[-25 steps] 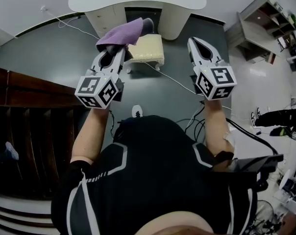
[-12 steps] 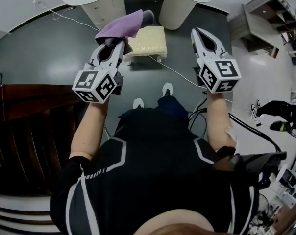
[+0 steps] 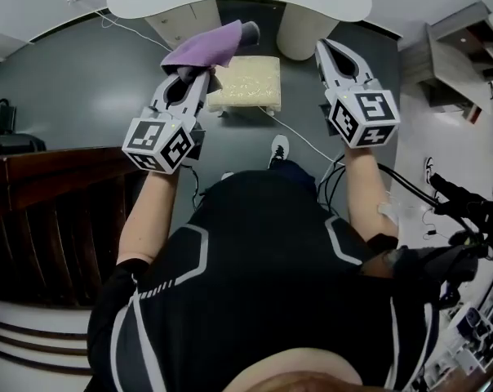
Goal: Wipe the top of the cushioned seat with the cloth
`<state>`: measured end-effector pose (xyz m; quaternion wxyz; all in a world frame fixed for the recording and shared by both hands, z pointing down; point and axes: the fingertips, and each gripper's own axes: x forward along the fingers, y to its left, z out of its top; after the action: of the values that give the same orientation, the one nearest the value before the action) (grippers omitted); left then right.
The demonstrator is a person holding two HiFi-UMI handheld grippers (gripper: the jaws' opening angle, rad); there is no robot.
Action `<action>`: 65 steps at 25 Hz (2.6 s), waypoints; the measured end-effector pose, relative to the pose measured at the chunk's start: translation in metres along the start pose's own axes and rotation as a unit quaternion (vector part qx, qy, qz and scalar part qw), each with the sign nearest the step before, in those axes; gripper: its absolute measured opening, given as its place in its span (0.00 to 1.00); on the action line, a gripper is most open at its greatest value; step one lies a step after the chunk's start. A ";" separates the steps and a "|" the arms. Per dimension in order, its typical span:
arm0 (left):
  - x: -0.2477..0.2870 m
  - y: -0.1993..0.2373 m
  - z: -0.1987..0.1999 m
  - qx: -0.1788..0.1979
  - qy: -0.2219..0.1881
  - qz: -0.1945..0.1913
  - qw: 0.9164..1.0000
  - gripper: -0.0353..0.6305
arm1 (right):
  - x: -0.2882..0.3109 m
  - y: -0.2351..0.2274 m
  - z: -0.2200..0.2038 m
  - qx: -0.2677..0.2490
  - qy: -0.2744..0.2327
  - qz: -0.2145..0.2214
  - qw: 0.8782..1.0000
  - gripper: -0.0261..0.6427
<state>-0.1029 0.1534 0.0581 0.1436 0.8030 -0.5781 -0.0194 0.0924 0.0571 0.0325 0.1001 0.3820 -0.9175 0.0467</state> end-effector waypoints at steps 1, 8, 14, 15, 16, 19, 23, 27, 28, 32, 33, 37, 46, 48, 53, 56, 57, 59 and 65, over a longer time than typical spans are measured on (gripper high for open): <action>0.009 -0.001 0.000 0.002 0.003 0.003 1.000 0.12 | 0.005 -0.008 0.001 0.003 -0.001 0.009 1.000 0.05; 0.071 -0.012 -0.009 0.010 0.035 0.024 0.999 0.12 | 0.033 -0.058 0.000 0.008 0.005 0.049 0.999 0.05; 0.113 -0.031 -0.045 0.015 0.089 0.027 0.996 0.12 | 0.041 -0.095 -0.028 0.019 0.024 0.065 0.997 0.05; 0.118 -0.032 -0.054 0.015 0.102 0.025 0.994 0.12 | 0.043 -0.099 -0.034 0.022 0.027 0.068 0.997 0.05; 0.125 -0.033 -0.063 0.016 0.115 0.022 0.993 0.12 | 0.047 -0.102 -0.039 0.023 0.031 0.070 0.997 0.05; 0.144 -0.033 -0.097 0.023 0.152 0.006 0.988 0.12 | 0.061 -0.107 -0.060 0.022 0.043 0.077 0.996 0.07; 0.164 -0.038 -0.156 0.029 0.210 -0.031 0.977 0.12 | 0.062 -0.108 -0.110 0.032 0.084 0.081 0.993 0.12; 0.180 -0.035 -0.212 0.031 0.255 -0.071 0.964 0.12 | 0.064 -0.111 -0.162 0.049 0.135 0.060 0.988 0.16; 0.183 -0.033 -0.227 0.029 0.267 -0.078 0.960 0.12 | 0.065 -0.110 -0.174 0.050 0.147 0.054 0.986 0.17; 0.198 -0.031 -0.290 0.029 0.322 -0.107 0.940 0.12 | 0.073 -0.112 -0.216 0.061 0.179 0.027 0.982 0.18; 0.200 -0.034 -0.305 0.030 0.335 -0.117 0.934 0.12 | 0.074 -0.110 -0.227 0.066 0.186 0.023 0.980 0.19; 0.209 -0.040 -0.364 0.049 0.368 -0.150 0.916 0.12 | 0.083 -0.098 -0.276 0.087 0.212 0.026 0.973 0.22; 0.235 -0.031 -0.487 0.015 0.429 -0.143 0.892 0.12 | 0.101 -0.114 -0.389 0.099 0.256 -0.004 0.962 0.21; 0.241 -0.032 -0.509 0.004 0.436 -0.137 0.889 0.12 | 0.103 -0.114 -0.414 0.107 0.263 0.001 0.959 0.21; 0.263 -0.032 -0.554 -0.044 0.446 -0.109 0.887 0.12 | 0.112 -0.120 -0.449 0.135 0.239 0.007 0.961 0.16; 0.279 -0.016 -0.578 -0.073 0.451 -0.067 0.887 0.12 | 0.119 -0.132 -0.469 0.128 0.244 0.002 0.961 0.16; 0.281 -0.012 -0.586 -0.084 0.454 -0.056 0.885 0.12 | 0.119 -0.135 -0.475 0.133 0.245 -0.001 0.960 0.16; 0.283 -0.007 -0.604 -0.097 0.461 -0.046 0.881 0.12 | 0.117 -0.140 -0.484 0.144 0.244 -0.007 0.959 0.16; 0.285 0.010 -0.632 -0.088 0.484 -0.029 0.870 0.12 | 0.119 -0.147 -0.495 0.149 0.245 -0.010 0.958 0.15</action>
<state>0.1075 0.0156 0.7046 0.4744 0.7123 -0.4088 0.3169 0.1884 -0.0483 0.5426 0.2643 0.3783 -0.8438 0.2741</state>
